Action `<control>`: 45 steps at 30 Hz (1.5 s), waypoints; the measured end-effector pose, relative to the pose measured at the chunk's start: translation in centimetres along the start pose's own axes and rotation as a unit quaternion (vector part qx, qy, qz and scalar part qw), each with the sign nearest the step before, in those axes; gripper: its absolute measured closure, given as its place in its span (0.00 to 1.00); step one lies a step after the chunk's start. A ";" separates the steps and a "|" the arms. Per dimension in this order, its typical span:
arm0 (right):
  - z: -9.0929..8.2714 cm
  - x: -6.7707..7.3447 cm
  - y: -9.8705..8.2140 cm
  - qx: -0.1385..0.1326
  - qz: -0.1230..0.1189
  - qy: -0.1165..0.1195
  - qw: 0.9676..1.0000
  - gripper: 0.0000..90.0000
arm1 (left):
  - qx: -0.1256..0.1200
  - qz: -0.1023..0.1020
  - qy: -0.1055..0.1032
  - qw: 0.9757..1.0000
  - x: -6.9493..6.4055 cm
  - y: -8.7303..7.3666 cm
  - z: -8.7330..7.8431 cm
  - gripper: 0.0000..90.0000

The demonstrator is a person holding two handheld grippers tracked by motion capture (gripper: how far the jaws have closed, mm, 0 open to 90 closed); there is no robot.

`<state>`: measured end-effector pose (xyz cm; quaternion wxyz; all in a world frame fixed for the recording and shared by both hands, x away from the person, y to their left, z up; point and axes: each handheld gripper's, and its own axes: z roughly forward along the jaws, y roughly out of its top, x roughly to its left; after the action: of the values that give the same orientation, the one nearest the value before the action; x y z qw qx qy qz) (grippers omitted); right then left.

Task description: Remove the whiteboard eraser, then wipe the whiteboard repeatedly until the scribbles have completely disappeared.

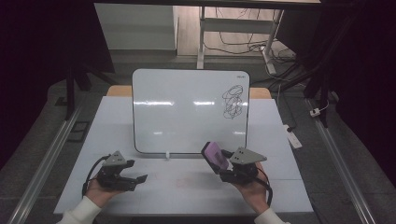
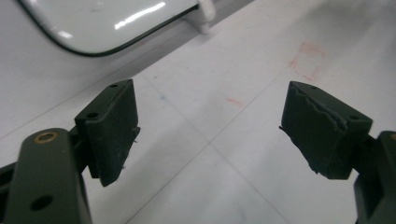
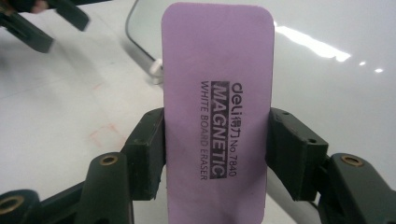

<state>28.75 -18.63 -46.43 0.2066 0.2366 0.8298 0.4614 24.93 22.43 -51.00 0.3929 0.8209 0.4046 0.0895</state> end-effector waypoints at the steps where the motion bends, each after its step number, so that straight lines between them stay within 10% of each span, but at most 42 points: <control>1: 0.0 0.0 0.0 0.000 -0.002 -0.006 1.000 0.45 | -0.002 -0.004 0.002 1.000 0.2 -0.1 -0.1 0.22; 25: -0.4 -1.1 0.8 -0.002 -0.022 -0.077 0.997 0.45 | -0.007 -0.022 0.005 1.000 1.0 -0.6 -0.2 0.21; 45: 0.7 -3.3 2.0 0.003 -0.046 -0.172 0.984 0.45 | -0.001 -0.019 0.002 1.000 1.0 -0.5 0.1 0.20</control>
<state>32.20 -19.20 -44.66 0.3666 0.2742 0.7932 0.4016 25.34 23.28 -51.65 0.3945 0.8127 0.4206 0.0837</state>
